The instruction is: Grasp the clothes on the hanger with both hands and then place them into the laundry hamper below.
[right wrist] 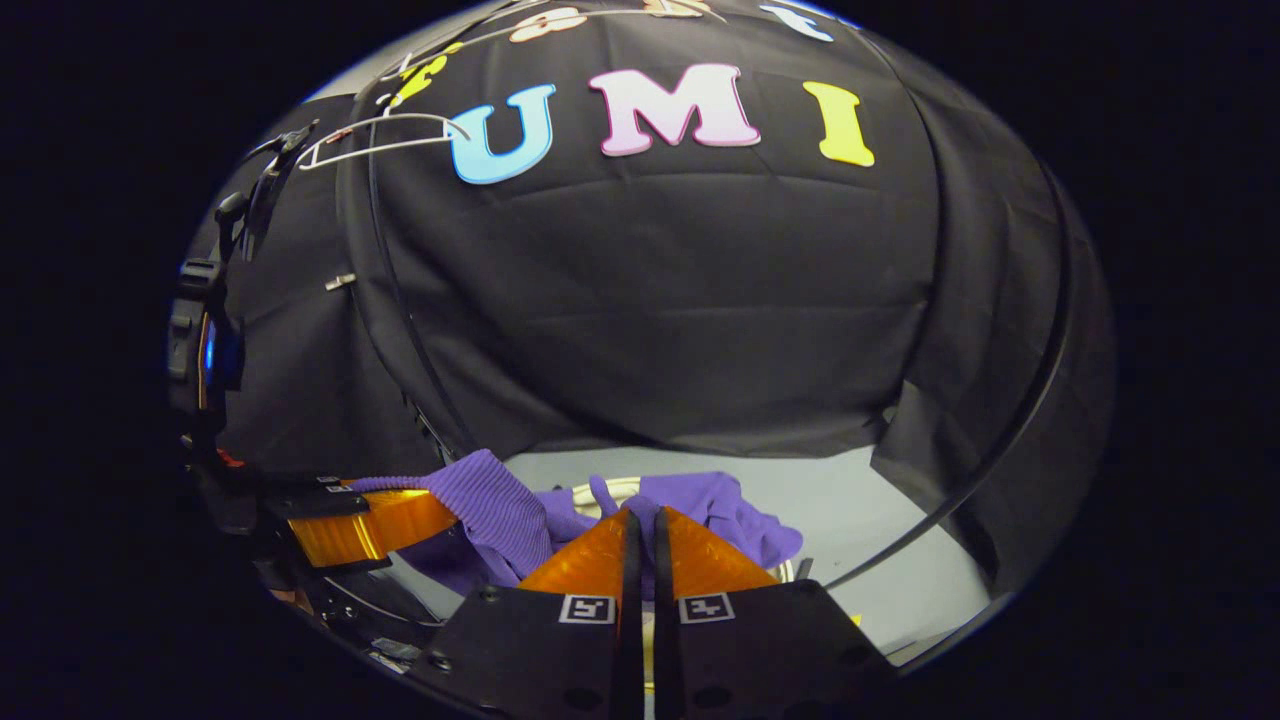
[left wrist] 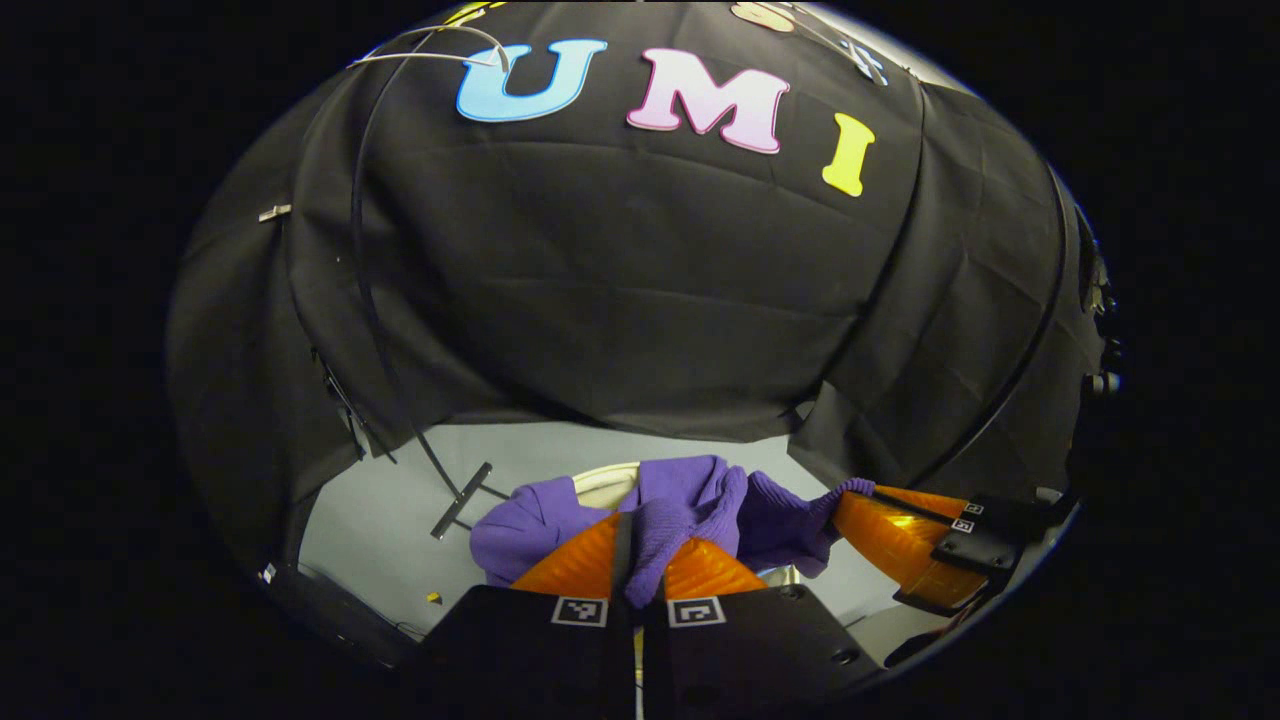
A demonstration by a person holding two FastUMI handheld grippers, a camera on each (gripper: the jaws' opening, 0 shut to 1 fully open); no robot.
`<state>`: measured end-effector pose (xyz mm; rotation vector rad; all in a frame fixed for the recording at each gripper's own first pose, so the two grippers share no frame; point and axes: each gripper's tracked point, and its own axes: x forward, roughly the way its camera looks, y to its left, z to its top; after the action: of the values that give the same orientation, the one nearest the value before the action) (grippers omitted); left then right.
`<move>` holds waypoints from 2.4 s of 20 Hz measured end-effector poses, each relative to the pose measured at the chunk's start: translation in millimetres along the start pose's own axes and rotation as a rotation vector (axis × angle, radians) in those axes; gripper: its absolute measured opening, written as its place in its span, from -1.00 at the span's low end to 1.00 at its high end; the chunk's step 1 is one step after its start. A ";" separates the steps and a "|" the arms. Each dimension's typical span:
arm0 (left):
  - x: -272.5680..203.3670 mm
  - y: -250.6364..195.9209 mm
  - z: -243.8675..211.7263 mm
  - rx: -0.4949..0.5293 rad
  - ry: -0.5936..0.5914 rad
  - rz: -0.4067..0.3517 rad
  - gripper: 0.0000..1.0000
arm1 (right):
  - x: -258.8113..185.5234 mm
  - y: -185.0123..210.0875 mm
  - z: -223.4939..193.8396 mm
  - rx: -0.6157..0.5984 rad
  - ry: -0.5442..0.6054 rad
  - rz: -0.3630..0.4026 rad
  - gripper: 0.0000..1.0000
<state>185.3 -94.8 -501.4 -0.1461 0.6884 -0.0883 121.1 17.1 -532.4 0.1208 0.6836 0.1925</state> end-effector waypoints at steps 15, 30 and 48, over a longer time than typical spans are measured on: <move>30.9 38.3 -92.1 0.096 0.206 0.146 0.93 | 19.6 -33.2 -78.5 0.006 0.207 -0.093 0.69; -34.2 32.2 -43.7 0.011 0.128 0.074 0.95 | -40.8 -24.3 -8.5 -0.026 0.095 -0.147 0.94; -229.2 5.6 92.1 0.071 -0.142 -0.027 0.91 | -192.0 42.2 145.7 -0.075 -0.149 -0.141 0.93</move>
<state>68.0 -50.0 -288.6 -0.0923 0.5406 -0.1267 62.5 9.9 -295.0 0.0145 0.5337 0.0726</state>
